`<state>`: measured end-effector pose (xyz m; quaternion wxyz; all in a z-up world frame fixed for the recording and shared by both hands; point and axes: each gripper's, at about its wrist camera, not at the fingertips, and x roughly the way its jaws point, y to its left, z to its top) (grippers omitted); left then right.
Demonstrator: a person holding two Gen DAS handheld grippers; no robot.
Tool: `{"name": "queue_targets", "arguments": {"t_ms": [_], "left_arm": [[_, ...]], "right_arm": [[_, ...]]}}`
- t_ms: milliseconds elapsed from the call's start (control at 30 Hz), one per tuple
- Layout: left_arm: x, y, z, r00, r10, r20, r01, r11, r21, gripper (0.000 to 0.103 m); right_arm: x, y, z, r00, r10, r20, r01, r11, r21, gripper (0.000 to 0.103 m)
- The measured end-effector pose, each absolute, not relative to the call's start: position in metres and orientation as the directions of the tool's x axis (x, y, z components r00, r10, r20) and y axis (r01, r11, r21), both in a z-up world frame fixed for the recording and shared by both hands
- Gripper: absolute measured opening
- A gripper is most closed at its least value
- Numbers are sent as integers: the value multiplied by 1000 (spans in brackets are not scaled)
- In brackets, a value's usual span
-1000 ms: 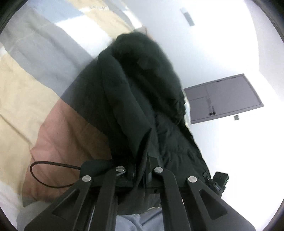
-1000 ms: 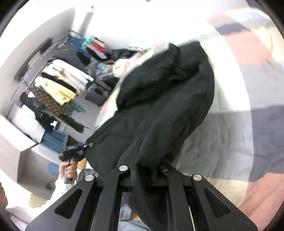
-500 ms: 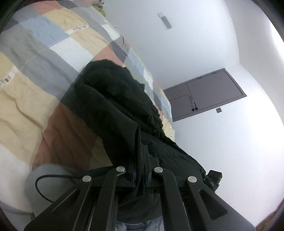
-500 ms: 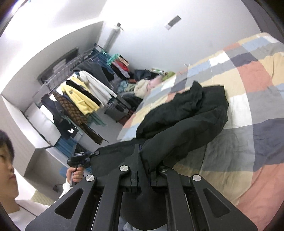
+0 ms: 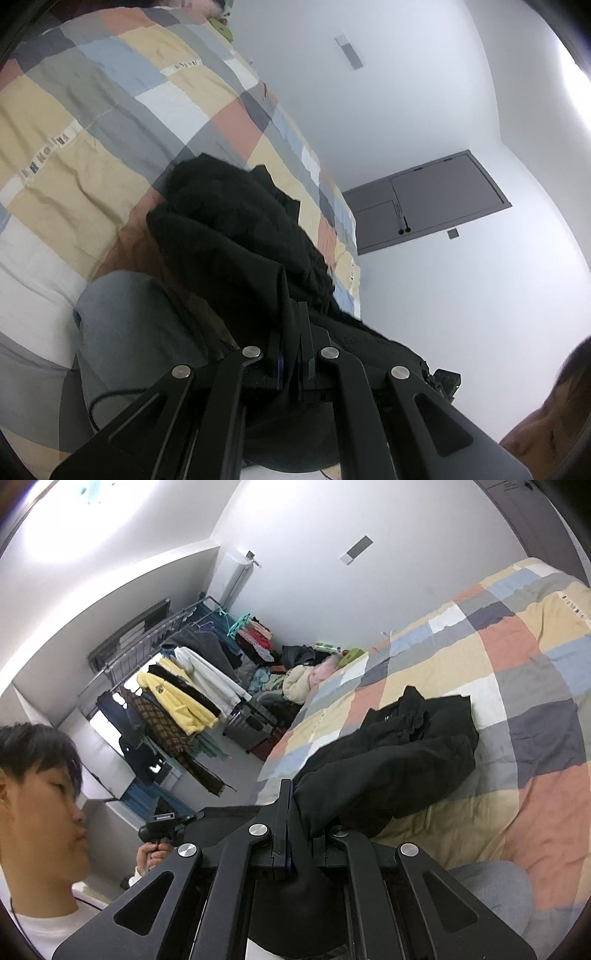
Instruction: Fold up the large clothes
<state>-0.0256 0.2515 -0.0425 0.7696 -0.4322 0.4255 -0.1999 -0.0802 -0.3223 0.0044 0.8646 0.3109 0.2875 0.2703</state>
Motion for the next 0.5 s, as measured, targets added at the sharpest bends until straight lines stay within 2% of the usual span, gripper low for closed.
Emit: {"name": "queue_targets", "arguments": {"t_ms": [300, 500], "left_arm": [[62, 260, -31, 561, -655, -506, -92, 559, -824, 2], [139, 259, -34, 566, -595, -570, -174, 590, -788, 3]], "right_arm": [[11, -354, -4, 689, 649, -321, -210, 603, 770, 4], [91, -376, -18, 693, 619, -369, -81, 576, 813, 4]]}}
